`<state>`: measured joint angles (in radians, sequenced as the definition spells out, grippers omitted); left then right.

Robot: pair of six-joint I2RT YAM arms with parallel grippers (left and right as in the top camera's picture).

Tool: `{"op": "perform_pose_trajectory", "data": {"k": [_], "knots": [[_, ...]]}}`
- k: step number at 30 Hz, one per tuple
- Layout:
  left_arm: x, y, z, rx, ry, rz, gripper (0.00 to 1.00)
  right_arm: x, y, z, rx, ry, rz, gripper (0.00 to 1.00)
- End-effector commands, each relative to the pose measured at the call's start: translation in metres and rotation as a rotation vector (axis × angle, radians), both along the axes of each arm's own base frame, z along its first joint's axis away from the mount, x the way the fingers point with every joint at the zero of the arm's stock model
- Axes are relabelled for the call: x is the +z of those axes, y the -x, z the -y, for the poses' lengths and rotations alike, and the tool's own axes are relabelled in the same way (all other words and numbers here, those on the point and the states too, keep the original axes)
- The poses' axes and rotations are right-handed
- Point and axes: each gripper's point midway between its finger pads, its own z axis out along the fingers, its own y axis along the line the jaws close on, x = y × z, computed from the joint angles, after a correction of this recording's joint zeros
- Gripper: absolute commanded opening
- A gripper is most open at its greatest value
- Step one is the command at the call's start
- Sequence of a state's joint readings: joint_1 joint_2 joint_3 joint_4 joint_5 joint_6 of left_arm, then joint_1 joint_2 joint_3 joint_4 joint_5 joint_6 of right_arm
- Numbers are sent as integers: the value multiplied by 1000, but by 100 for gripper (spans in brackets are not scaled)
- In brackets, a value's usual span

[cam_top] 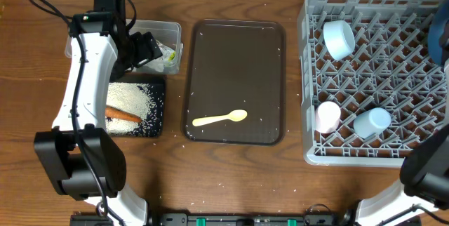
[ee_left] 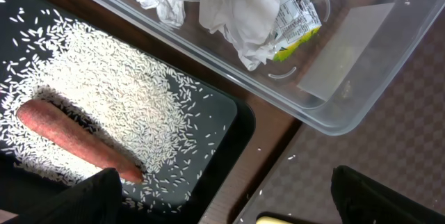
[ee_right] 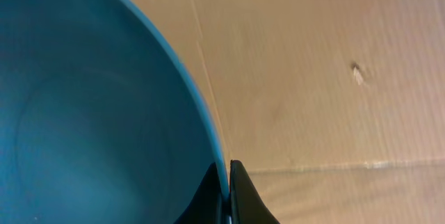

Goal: Sort waste into correct bins and load items into the dishwasher rack
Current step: 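Lift the teal plate and stand it in the rack, right gripper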

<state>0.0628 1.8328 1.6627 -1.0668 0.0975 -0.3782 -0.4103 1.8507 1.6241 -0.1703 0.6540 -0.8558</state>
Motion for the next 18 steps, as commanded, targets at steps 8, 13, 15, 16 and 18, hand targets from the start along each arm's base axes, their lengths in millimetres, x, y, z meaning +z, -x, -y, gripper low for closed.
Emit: {"op": "perform_pose_trajectory", "data": {"k": [8, 13, 15, 16, 18], "knots": [[-1, 3, -3, 5, -15, -7, 98, -26, -34, 1, 166, 63, -128, 1], [-1, 3, -3, 6, -15, -7, 98, -53, -40, 0, 175, 34, -179, 1], [-1, 3, -3, 5, -15, -7, 98, -62, -42, -6, 186, 17, -205, 1], [-1, 3, -3, 5, -15, -7, 98, -65, -43, -11, 193, 8, -212, 1], [-1, 3, -3, 5, -15, -7, 98, -69, -46, -21, 210, -2, -228, 1]]}}
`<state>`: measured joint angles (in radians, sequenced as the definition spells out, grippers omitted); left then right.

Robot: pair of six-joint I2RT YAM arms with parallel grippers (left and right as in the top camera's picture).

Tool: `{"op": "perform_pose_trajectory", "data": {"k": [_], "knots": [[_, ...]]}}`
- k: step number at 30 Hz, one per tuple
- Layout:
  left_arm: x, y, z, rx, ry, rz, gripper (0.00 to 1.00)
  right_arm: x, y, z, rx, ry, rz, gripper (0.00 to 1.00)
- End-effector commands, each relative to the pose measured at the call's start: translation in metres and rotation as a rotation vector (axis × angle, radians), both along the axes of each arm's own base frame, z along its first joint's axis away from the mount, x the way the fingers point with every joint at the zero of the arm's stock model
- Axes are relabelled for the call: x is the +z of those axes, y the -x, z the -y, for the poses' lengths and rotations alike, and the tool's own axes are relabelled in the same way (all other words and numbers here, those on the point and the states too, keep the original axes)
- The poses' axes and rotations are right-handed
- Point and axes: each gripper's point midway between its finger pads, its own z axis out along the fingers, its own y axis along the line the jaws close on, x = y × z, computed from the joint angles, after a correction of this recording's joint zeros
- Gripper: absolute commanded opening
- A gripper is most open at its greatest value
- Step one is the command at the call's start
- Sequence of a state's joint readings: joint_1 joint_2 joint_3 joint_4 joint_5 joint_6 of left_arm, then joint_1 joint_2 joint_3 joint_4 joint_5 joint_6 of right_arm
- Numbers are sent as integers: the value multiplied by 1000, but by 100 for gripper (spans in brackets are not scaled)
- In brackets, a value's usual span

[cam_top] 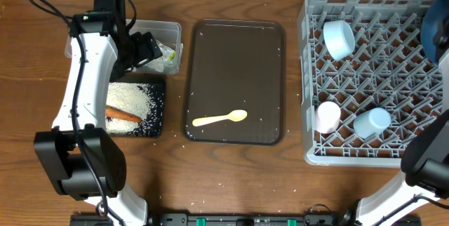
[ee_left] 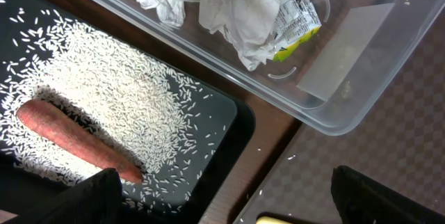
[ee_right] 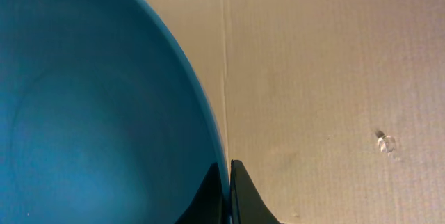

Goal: Sort waste into correct bins and load items into the dishwasher rack
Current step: 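Lift the teal plate and stand it in the rack, right gripper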

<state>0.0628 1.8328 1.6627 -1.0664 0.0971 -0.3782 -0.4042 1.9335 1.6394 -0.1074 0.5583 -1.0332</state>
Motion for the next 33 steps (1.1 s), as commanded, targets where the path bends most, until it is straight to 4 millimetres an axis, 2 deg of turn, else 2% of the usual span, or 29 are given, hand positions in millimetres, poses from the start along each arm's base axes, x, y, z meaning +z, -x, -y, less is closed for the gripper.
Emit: {"op": "perform_pose_trajectory", "data": {"k": [1, 5, 10, 15, 18, 26, 29, 33], "knots": [[-1, 3, -3, 6, -15, -7, 98, -43, -14, -23, 64, -48, -108, 1], [-1, 3, -3, 5, -15, -7, 98, -54, -21, -51, 106, -62, -170, 3], [-1, 3, -3, 6, -15, -7, 98, -75, -24, -95, 183, -93, -285, 15], [-1, 3, -3, 5, -15, -7, 98, -81, -28, -119, 198, -133, -274, 25], [-1, 3, -3, 5, -15, -7, 98, -79, -31, -126, 184, -161, -227, 32], [-1, 3, -3, 5, -15, -7, 98, -63, -38, -125, 130, -219, -60, 74], [-1, 3, -3, 6, -15, -7, 98, -47, -38, -122, 109, -236, 18, 89], [-1, 3, -3, 5, -15, -7, 98, -15, -36, -125, 116, -248, 117, 97]]}}
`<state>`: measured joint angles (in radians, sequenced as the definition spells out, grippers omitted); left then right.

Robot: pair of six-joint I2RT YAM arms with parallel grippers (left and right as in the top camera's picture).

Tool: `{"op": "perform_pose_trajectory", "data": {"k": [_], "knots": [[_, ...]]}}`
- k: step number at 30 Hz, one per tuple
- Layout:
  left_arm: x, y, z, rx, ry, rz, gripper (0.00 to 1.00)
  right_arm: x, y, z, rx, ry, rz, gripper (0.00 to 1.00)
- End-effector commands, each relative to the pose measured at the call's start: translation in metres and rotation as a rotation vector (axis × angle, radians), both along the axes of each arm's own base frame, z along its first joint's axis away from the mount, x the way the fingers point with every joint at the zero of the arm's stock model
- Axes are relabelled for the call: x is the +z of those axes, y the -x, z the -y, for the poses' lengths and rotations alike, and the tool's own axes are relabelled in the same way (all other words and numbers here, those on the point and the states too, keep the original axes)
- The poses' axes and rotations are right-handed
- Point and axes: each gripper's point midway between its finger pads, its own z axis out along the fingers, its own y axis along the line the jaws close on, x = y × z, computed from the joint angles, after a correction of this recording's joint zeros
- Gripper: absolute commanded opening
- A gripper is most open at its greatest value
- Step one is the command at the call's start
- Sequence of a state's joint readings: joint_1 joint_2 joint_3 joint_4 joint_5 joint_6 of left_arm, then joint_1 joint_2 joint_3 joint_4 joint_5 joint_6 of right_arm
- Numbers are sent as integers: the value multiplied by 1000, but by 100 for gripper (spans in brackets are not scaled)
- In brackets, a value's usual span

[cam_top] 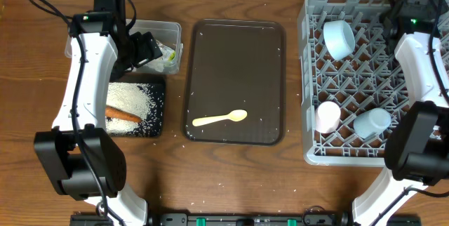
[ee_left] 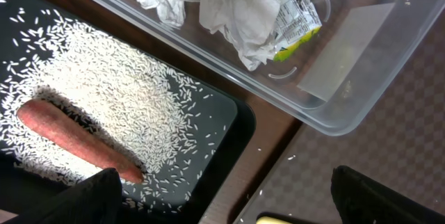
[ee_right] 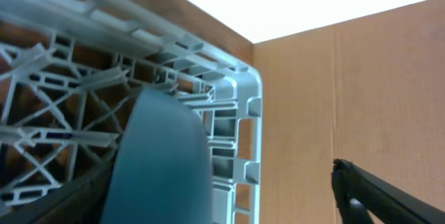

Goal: Sort waste into correct bins and load items into the dishwasher rack
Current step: 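Lift the teal plate and stand it in the rack, right gripper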

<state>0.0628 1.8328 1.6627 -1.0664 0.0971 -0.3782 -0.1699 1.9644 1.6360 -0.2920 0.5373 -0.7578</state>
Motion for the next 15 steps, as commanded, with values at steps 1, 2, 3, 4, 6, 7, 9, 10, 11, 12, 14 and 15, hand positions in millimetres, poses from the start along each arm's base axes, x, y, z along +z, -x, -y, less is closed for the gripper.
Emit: {"op": "perform_pose_trajectory", "data": {"k": [1, 2, 3, 4, 6, 7, 9, 10, 11, 12, 14, 15], "knots": [[-1, 3, -3, 5, -15, -7, 98, 47, 8, 0, -24, -34, 139, 98], [-1, 3, -3, 5, -15, -7, 98, 57, 10, -3, -14, -42, 163, 99], [-1, 3, -3, 5, -15, -7, 98, 67, 11, -6, -1, -47, 184, 99], [-1, 3, -3, 5, -15, -7, 98, 76, 13, -9, 10, -58, 207, 99], [-1, 3, -3, 6, -15, -7, 98, 95, 17, -20, 40, -100, 263, 99], [-1, 3, -3, 5, -15, -7, 98, 102, 18, -28, 68, -132, 284, 99], [-1, 3, -3, 5, -15, -7, 98, 114, 20, -60, 173, -263, 321, 99], [-1, 3, -3, 6, -15, -7, 98, 117, 22, -77, 226, -336, 330, 99], [-1, 3, -3, 5, -15, -7, 98, 120, 24, -95, 285, -413, 332, 99], [-1, 3, -3, 5, -15, -7, 98, 122, 28, -118, 358, -510, 327, 99], [-1, 3, -3, 5, -15, -7, 98, 126, 40, -161, 497, -716, 300, 99], [-1, 3, -3, 5, -15, -7, 98, 127, 44, -176, 541, -789, 287, 99]]}}
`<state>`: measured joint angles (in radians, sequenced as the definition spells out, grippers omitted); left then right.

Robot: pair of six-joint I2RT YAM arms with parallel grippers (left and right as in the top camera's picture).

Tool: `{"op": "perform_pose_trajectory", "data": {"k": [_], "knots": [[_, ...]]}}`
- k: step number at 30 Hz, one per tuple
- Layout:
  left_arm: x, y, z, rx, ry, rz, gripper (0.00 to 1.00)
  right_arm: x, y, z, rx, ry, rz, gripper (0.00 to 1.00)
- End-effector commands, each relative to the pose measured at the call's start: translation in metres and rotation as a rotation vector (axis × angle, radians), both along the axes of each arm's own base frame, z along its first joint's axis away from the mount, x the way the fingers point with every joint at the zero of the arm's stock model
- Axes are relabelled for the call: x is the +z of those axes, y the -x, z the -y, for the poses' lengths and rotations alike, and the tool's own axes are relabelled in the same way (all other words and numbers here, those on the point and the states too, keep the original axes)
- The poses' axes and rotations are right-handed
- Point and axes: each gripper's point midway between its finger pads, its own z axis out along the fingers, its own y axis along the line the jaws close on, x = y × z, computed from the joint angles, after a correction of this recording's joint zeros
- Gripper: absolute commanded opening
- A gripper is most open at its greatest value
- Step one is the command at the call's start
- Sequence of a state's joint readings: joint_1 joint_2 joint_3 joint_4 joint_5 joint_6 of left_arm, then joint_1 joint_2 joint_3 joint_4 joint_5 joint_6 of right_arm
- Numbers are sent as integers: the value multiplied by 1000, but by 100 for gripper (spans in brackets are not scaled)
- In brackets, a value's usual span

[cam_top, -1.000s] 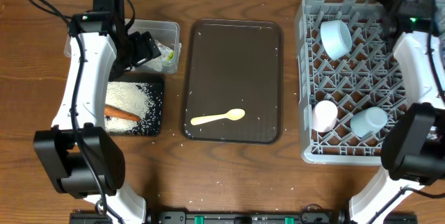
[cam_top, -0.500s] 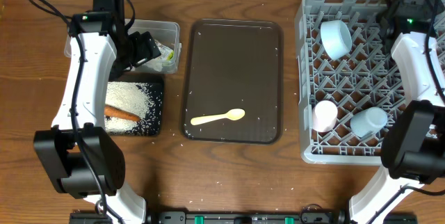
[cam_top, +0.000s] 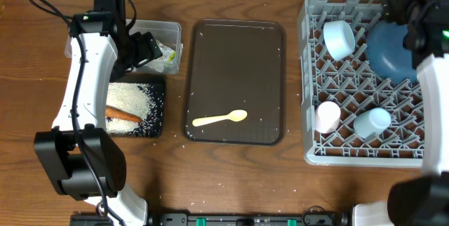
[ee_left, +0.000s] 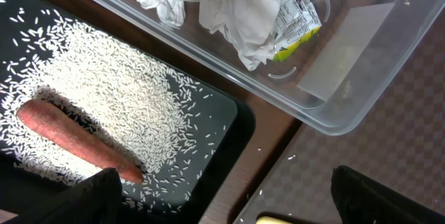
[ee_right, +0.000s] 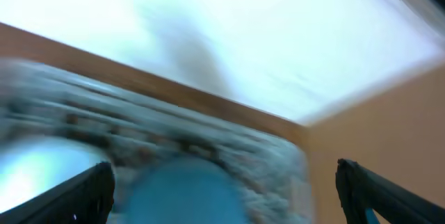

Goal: Sort waste into correct bins and load items into the dishwasher rack
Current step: 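Lift the teal plate and stand it in the rack, right gripper, then move the right gripper to the yellow spoon on the brown tray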

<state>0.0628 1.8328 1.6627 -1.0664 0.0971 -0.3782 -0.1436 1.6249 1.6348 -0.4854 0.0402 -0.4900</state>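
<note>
A yellow spoon (cam_top: 219, 118) lies on the brown tray (cam_top: 235, 43); its tip (ee_left: 278, 219) shows in the left wrist view. The blue bowl (cam_top: 391, 47) rests in the back right of the grey dishwasher rack (cam_top: 309, 78). My right gripper (cam_top: 409, 22) hangs open over the bowl (ee_right: 188, 189), in a blurred right wrist view. My left gripper (ee_left: 222, 206) is open and holds nothing, above the gap between the clear bin (ee_left: 348, 64) and the black tray (ee_left: 229, 123).
The rack also holds a pale blue cup (cam_top: 339, 38), a pinkish cup (cam_top: 327, 116) and a light blue cup (cam_top: 371, 122). Crumpled paper (ee_left: 222, 8) and a wrapper (ee_left: 295, 22) lie in the clear bin. Rice and an orange piece (ee_left: 76, 140) lie on the black tray.
My right gripper has drawn back from the blue bowl, which now shows whole in the overhead view at the rack's back right. The left arm has not moved.
My right gripper was shut on the blue bowl's rim at the table's far right, and still held it 1.6 s ago. Then it stood open with the bowl on edge in the rack's far corner. Now the bowl rests there alone.
</note>
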Motion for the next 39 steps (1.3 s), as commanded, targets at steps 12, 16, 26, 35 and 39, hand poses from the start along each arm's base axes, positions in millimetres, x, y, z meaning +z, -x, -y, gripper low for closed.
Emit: {"op": "perform_pose_trajectory", "data": {"k": [12, 16, 26, 35, 39], "knots": [[-1, 3, -3, 6, -15, -7, 98, -38, 77, -231, 712, -867, -429, 85], [-1, 3, -3, 5, -15, -7, 98, -99, 99, -276, 637, -760, -659, 77], [-1, 3, -3, 5, -15, -7, 98, -220, 142, -347, 432, -422, -948, 62], [-1, 3, -3, 5, -15, -7, 98, -261, 184, -388, 824, 29, -954, 65], [-1, 3, -3, 5, -15, -7, 98, -263, 183, -394, 970, 184, -895, 65]]}}
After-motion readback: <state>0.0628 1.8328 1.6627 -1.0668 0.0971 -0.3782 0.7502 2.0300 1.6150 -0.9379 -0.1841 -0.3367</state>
